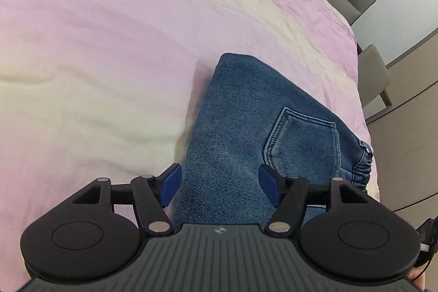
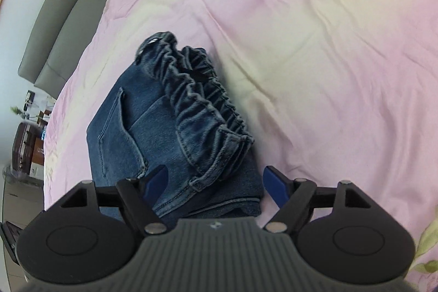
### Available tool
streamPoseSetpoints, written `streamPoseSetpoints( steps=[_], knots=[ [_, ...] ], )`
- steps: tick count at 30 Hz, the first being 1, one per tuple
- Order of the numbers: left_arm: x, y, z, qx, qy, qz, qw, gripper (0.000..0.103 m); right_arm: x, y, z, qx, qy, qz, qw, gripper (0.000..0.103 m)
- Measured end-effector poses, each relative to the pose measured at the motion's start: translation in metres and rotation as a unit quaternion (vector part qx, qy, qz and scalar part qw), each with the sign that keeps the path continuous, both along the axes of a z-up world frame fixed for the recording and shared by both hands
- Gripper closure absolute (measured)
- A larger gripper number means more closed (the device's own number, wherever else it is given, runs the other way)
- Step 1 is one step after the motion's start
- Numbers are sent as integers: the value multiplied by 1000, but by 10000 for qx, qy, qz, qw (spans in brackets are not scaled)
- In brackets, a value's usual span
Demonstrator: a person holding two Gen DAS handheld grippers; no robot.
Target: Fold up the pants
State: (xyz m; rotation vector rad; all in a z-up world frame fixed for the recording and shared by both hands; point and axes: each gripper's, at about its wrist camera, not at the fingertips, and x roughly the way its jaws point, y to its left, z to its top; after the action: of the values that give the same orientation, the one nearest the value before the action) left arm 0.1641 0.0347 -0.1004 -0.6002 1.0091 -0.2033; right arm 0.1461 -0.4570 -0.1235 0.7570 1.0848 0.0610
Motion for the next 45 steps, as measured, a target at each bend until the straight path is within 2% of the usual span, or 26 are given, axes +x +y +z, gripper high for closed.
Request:
streamPoseSetpoints(
  steps=[5, 10, 16, 21, 22, 28, 32, 36, 39, 45],
  knots=[
    [17, -3, -22, -17, 351, -116, 9993, 28, 15, -2, -22, 435, 125, 125, 9989, 23],
    [29, -10, -36, -143, 389, -197, 9989, 24, 31, -6, -41, 897, 206, 163, 9956, 22],
    [38, -22, -44, -177, 387, -289, 9987, 22, 44, -1, -49, 963, 240, 211, 9948, 27],
    [39, -27, -43, -101, 363, -358, 9987, 28, 43, 0, -48, 891, 184, 260, 9955, 33],
    [38, -27, -42, -90, 354, -370, 9986, 32, 43, 0, -46, 872, 175, 269, 9957, 35],
    [30, -29, -27, 61, 146, -433, 9989, 55, 37, 11, -27, 517, -11, 371, 9980, 44],
    [22, -21, -14, -119, -16, -445, 9989, 71, 36, 22, -2, 226, -202, 486, 9984, 50],
    [15, -14, 4, 16, -195, -520, 9985, 73, 37, 39, 35, -36, -524, 686, 9963, 53],
    [10, 4, 17, 68, -337, -477, 9983, 75, 40, 56, 57, -33, -691, 852, 9940, 55],
    [-2, 63, 47, 318, -581, -105, 9977, 76, 58, 115, 78, 157, -902, 1255, 9879, 55]
  ],
)
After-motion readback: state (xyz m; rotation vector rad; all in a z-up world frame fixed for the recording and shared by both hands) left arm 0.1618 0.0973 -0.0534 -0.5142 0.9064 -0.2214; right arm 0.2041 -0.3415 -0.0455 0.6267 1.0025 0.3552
